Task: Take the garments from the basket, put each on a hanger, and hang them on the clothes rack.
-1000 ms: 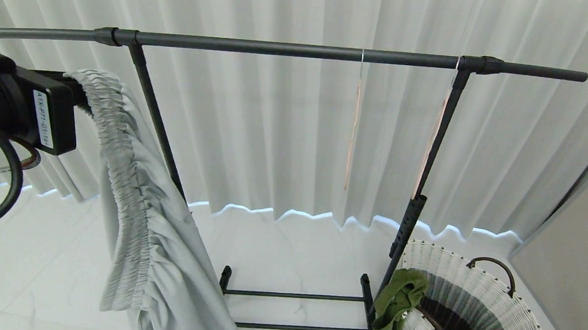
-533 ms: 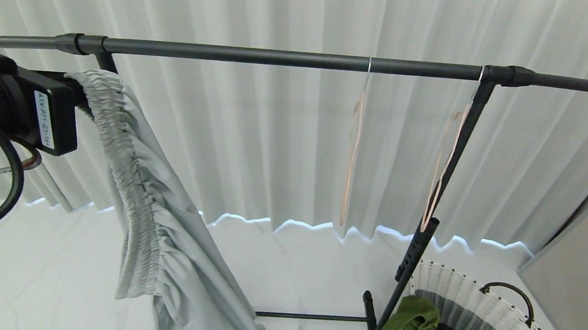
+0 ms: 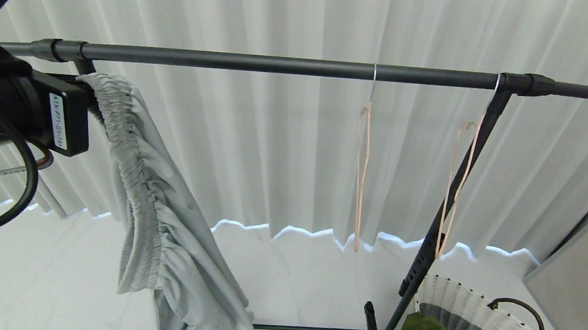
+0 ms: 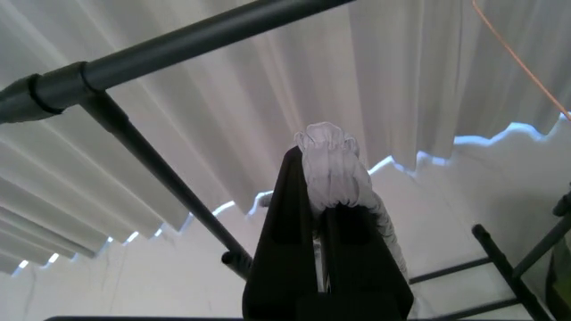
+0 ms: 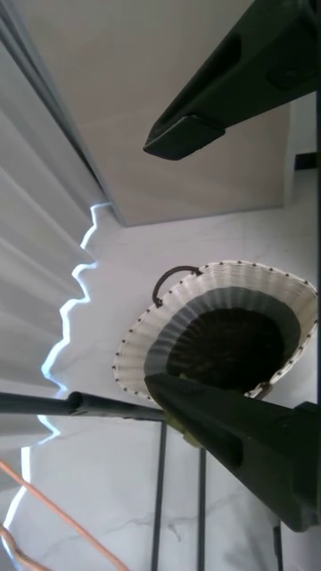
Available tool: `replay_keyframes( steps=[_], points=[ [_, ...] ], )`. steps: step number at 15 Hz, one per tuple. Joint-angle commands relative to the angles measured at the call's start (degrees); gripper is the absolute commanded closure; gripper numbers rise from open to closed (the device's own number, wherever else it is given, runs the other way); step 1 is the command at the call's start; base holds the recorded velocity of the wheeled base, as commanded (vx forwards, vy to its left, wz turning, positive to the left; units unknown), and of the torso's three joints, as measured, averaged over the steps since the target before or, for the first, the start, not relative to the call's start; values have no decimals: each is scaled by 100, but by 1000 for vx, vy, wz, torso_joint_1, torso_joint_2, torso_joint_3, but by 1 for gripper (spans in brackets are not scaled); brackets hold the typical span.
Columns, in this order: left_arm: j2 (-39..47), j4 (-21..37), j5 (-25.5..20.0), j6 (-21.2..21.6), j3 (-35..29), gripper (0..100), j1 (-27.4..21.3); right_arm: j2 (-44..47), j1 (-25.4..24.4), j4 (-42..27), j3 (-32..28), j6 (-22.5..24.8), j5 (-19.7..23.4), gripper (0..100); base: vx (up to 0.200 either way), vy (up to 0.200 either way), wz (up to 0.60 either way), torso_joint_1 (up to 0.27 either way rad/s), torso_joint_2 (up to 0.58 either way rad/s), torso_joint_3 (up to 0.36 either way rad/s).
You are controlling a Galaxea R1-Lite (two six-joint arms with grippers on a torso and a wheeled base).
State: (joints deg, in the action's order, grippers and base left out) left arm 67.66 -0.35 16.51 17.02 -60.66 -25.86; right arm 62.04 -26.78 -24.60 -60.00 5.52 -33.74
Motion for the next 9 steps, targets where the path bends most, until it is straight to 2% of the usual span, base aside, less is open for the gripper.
replay_keyframes(
  steps=[1,7,9],
  points=[
    [37,0,2,3,2,100,2,28,-2,-1,6,1,-1,0,0,200,0,7,2,7],
    [46,0,2,3,19,100,2,36,6,157,85,1,8,0,0,200,0,-1,2,2],
    [37,0,2,-14,46,100,2,107,6,693,314,10,202,0,0,0,0,0,0,0]
  ],
)
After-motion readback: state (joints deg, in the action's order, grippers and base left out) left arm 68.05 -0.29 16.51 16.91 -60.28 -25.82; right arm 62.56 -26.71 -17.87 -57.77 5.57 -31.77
